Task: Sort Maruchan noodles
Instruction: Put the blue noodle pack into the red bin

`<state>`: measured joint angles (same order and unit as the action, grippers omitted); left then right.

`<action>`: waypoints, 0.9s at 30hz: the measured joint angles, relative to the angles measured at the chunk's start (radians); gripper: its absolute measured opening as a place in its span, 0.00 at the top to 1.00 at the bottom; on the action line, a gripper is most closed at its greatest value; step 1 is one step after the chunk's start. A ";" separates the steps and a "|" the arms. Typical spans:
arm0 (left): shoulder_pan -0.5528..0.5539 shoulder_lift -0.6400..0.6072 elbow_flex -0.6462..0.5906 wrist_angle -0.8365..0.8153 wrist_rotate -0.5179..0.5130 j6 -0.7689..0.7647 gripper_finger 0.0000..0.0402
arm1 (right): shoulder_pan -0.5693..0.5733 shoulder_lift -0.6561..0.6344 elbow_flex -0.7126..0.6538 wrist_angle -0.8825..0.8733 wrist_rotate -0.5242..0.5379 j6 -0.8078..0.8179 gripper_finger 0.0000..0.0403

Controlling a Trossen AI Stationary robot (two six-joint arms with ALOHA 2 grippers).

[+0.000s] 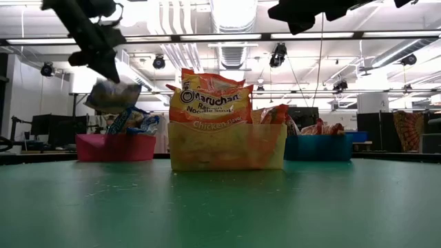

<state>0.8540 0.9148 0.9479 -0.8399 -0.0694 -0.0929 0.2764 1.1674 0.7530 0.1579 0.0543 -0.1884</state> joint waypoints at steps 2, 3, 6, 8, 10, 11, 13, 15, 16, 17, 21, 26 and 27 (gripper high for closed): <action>-0.032 -0.058 -0.045 0.033 -0.056 -0.021 1.00 | 0.000 -0.011 -0.008 0.002 0.000 0.012 0.68; -0.040 -0.079 -0.064 0.035 -0.092 -0.031 1.00 | 0.000 -0.015 -0.011 0.004 0.000 0.018 0.68; -0.041 -0.114 -0.125 0.039 -0.164 -0.043 1.00 | 0.001 -0.017 -0.019 0.008 0.000 0.038 0.68; -0.039 -0.118 -0.165 0.067 -0.188 -0.043 1.00 | 0.001 -0.014 -0.022 0.011 0.000 0.039 0.68; -0.039 -0.114 -0.200 0.118 -0.203 -0.043 1.00 | 0.001 -0.013 -0.022 0.013 0.000 0.039 0.68; -0.039 -0.107 -0.212 0.150 -0.212 -0.044 1.00 | 0.001 -0.013 -0.022 0.014 0.000 0.041 0.68; -0.039 -0.086 -0.226 0.222 -0.258 -0.047 1.00 | 0.001 -0.013 -0.022 0.014 0.000 0.047 0.68; -0.039 -0.066 -0.229 0.270 -0.284 -0.048 1.00 | 0.001 -0.014 -0.022 0.014 0.000 0.051 0.68; -0.038 -0.054 -0.229 0.289 -0.273 -0.048 1.00 | 0.001 -0.014 -0.022 0.014 0.000 0.057 0.68; -0.038 -0.044 -0.226 0.288 -0.236 -0.045 1.00 | 0.001 -0.014 -0.022 0.013 0.000 0.058 0.68; -0.049 -0.024 -0.188 0.175 0.013 0.008 1.00 | 0.001 -0.014 -0.022 0.012 0.000 0.058 0.68; -0.107 -0.035 -0.158 -0.093 0.195 -0.085 1.00 | 0.001 -0.014 -0.022 0.012 0.000 0.056 0.68; -0.127 -0.040 -0.159 -0.147 0.188 -0.119 1.00 | 0.001 -0.014 -0.022 0.011 0.000 0.052 0.68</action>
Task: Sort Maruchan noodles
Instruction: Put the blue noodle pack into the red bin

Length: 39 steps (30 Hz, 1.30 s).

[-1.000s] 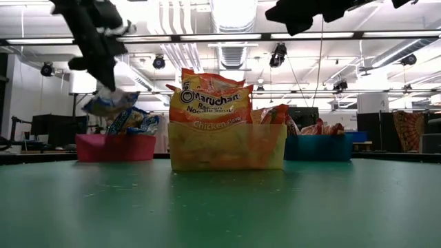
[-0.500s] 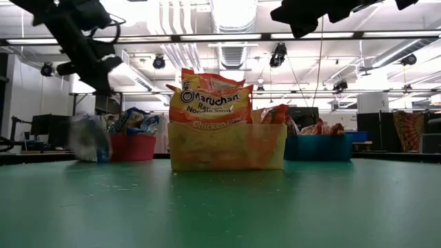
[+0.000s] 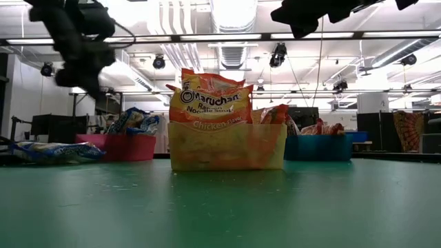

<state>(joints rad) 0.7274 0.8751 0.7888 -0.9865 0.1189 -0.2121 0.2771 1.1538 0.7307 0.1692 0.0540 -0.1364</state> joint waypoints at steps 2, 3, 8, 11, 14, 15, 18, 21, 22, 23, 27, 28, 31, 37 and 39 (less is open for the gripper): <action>-0.053 -0.009 -0.019 -0.071 -0.046 -0.077 1.00 | 0.000 0.000 0.000 0.000 0.000 -0.006 0.68; -0.086 -0.012 -0.032 -0.091 -0.074 -0.118 1.00 | 0.000 0.000 0.000 0.000 0.000 -0.006 0.68; -0.313 -0.024 -0.110 -0.040 -0.113 -0.337 1.00 | 0.000 0.000 0.000 0.000 0.000 -0.001 0.68; -0.457 -0.011 -0.126 -0.047 -0.198 -0.480 1.00 | 0.000 0.000 0.000 0.001 0.000 0.006 0.68; -0.563 0.008 -0.129 -0.096 -0.291 -0.616 1.00 | 0.000 0.000 0.000 0.001 0.000 0.006 0.68; -0.586 0.015 -0.127 -0.103 -0.295 -0.651 1.00 | 0.000 0.000 0.000 0.001 0.000 0.007 0.68; -0.628 0.039 -0.108 -0.105 -0.309 -0.699 1.00 | 0.000 0.000 0.000 0.001 0.000 0.007 0.68; -0.633 0.075 -0.091 -0.103 -0.352 -0.710 0.99 | 0.000 0.000 0.000 0.001 0.000 0.007 0.68; -0.633 0.089 -0.087 -0.103 -0.364 -0.702 0.98 | 0.000 0.000 0.000 0.001 0.000 0.007 0.68; -0.633 0.105 -0.083 -0.102 -0.370 -0.692 0.96 | 0.000 0.000 0.000 0.001 0.000 0.007 0.68; -0.633 0.175 -0.081 -0.097 -0.375 -0.667 0.87 | 0.000 0.000 0.000 0.001 0.000 0.007 0.68; -0.633 0.196 -0.082 -0.096 -0.375 -0.661 0.84 | 0.000 0.000 0.000 0.001 0.000 0.007 0.68; -0.633 0.257 -0.083 -0.097 -0.415 -0.643 0.73 | 0.000 0.000 0.000 0.001 0.000 0.010 0.68; -0.633 0.363 -0.083 -0.073 -0.477 -0.643 0.51 | 0.000 0.000 0.000 0.001 0.000 0.014 0.68; -0.633 0.390 -0.083 -0.050 -0.478 -0.634 0.46 | 0.000 0.000 0.000 0.001 0.000 0.014 0.68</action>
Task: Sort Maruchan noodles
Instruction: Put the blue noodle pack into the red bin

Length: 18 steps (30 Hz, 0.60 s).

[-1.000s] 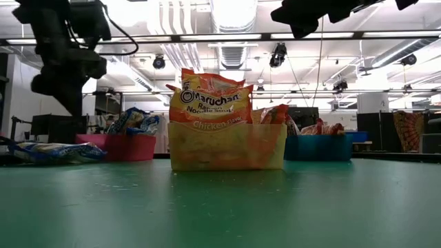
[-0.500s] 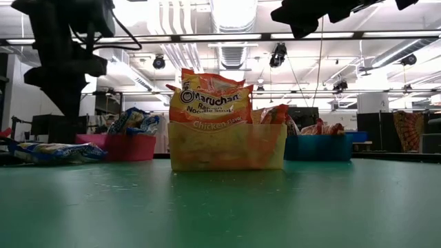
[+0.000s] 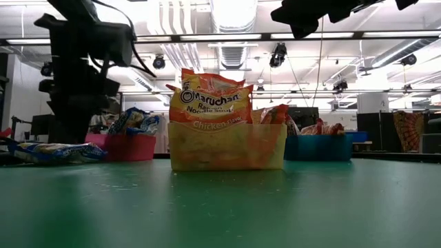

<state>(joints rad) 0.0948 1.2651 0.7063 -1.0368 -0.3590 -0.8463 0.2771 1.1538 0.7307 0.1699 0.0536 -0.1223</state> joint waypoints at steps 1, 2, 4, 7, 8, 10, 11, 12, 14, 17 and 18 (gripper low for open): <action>0.000 0.013 0.000 0.014 -0.003 0.007 0.44 | 0.000 0.000 0.000 0.000 0.000 0.000 0.68; 0.000 0.025 0.000 0.023 -0.014 0.013 0.42 | 0.000 0.000 0.000 0.000 0.000 0.000 0.68; 0.000 0.051 0.000 0.021 -0.062 0.017 0.41 | 0.000 0.000 0.000 0.000 0.000 0.001 0.68; 0.002 0.089 -0.001 0.018 -0.121 0.010 0.41 | 0.000 0.000 0.000 0.000 0.000 0.008 0.68; 0.002 0.102 -0.001 0.018 -0.125 0.009 0.42 | 0.000 0.000 0.000 0.000 0.000 0.009 0.68; 0.002 0.129 -0.001 0.019 -0.126 0.006 0.42 | 0.000 0.000 0.000 -0.001 0.000 0.008 0.68; 0.002 0.143 -0.001 0.019 -0.128 0.004 0.42 | 0.000 0.000 0.000 -0.001 0.000 0.008 0.68; 0.002 0.156 -0.002 0.019 -0.135 0.003 0.42 | 0.000 0.000 0.000 -0.001 0.000 0.008 0.68; 0.002 0.182 -0.004 0.019 -0.161 -0.003 0.43 | 0.000 0.000 0.000 -0.001 0.000 0.009 0.68; 0.006 0.220 -0.011 0.019 -0.175 -0.009 0.43 | 0.000 0.000 0.000 -0.002 0.000 0.010 0.68; 0.006 0.233 -0.013 0.020 -0.175 -0.009 0.43 | 0.000 0.000 0.000 -0.003 0.000 0.010 0.68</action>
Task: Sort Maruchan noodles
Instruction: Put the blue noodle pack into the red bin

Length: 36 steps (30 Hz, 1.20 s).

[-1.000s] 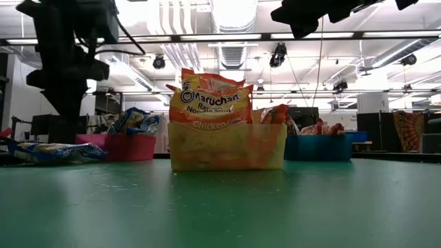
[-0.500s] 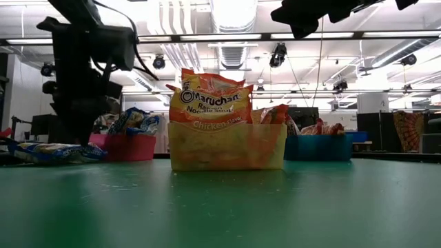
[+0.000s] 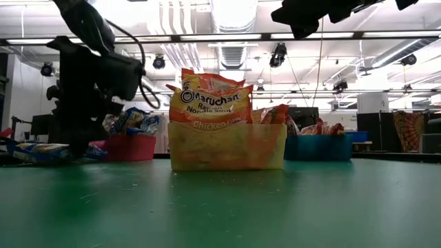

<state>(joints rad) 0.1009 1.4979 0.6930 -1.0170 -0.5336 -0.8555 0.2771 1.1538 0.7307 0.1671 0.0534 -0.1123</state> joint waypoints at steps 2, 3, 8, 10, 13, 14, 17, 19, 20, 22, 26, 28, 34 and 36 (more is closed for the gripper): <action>0.000 0.022 -0.002 -0.002 0.000 0.000 0.43 | 0.000 0.000 0.000 0.000 0.000 0.000 0.68; 0.000 0.033 -0.002 0.000 0.000 0.000 0.43 | 0.000 0.000 0.000 -0.001 0.000 0.000 0.68; 0.000 0.072 -0.002 0.003 0.000 0.000 0.57 | 0.000 0.000 0.000 -0.001 0.000 0.000 0.68; 0.001 0.076 -0.002 0.002 0.000 0.002 0.67 | 0.000 0.000 0.000 -0.002 0.000 -0.001 0.68; 0.000 0.066 -0.002 -0.001 0.003 0.008 0.85 | 0.000 0.000 0.000 -0.001 0.000 -0.001 0.68; 0.000 0.057 -0.002 -0.003 0.005 0.013 0.91 | 0.000 0.000 0.000 -0.002 0.000 -0.001 0.68; 0.000 0.016 0.000 -0.010 0.012 0.025 0.96 | 0.000 0.000 0.000 -0.002 0.000 -0.002 0.68; 0.000 -0.026 0.010 -0.033 0.021 0.037 0.94 | 0.000 0.000 0.000 -0.002 0.000 -0.001 0.68; 0.000 -0.052 0.017 -0.049 0.023 0.042 0.93 | 0.000 0.000 0.000 -0.002 0.000 -0.001 0.68; 0.000 -0.114 0.038 -0.089 0.023 0.050 0.94 | 0.000 0.000 0.000 -0.002 0.000 -0.002 0.68; 0.000 -0.263 0.098 -0.145 0.023 0.071 0.98 | 0.000 0.000 0.000 -0.002 0.000 -0.001 0.68; 0.001 -0.339 0.132 -0.160 0.012 0.093 0.98 | 0.000 0.000 0.000 -0.002 0.000 -0.001 0.68; 0.011 -0.516 0.246 -0.166 -0.135 0.172 0.98 | 0.000 0.000 0.000 -0.001 0.000 -0.001 0.68; 0.032 -0.551 0.288 -0.162 -0.179 0.207 0.98 | 0.000 0.000 0.000 -0.001 0.000 -0.001 0.68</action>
<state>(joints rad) 0.1330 0.9470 0.9806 -1.1790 -0.7124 -0.6487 0.2770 1.1538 0.7307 0.1665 0.0536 -0.1129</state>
